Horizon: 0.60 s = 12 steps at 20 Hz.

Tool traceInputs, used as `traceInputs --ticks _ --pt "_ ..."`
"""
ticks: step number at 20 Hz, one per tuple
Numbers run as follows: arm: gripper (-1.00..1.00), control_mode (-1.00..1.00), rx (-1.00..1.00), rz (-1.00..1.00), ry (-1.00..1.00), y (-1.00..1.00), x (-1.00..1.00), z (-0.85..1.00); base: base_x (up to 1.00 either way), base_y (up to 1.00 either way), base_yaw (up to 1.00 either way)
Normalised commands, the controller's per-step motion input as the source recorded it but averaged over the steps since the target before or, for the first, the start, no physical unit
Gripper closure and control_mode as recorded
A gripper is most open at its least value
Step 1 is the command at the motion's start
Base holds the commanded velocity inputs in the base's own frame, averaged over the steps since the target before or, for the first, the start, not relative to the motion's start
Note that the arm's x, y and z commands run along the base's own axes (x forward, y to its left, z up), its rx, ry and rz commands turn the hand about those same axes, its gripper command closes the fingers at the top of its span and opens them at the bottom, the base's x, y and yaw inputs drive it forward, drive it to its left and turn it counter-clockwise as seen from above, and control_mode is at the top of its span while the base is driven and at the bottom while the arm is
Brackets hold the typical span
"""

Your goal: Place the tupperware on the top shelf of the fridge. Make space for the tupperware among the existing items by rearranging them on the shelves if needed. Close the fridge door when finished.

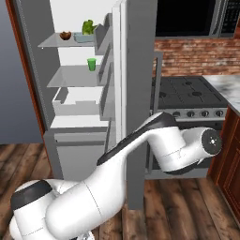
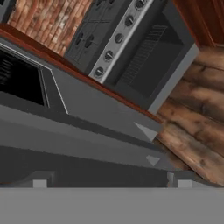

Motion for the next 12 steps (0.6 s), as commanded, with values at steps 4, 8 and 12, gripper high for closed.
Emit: traceInputs --ticks 4,8,12 --pt "-1.00 -1.00 0.15 0.00 0.00 -0.15 0.22 0.00 0.00 0.00 0.00" --pt "-1.00 -1.00 0.16 0.01 0.00 0.00 0.34 -0.01 0.00 0.00 0.00" --pt "-1.00 -1.00 0.17 0.02 0.00 0.00 0.36 -0.04 0.00 0.00 0.00"
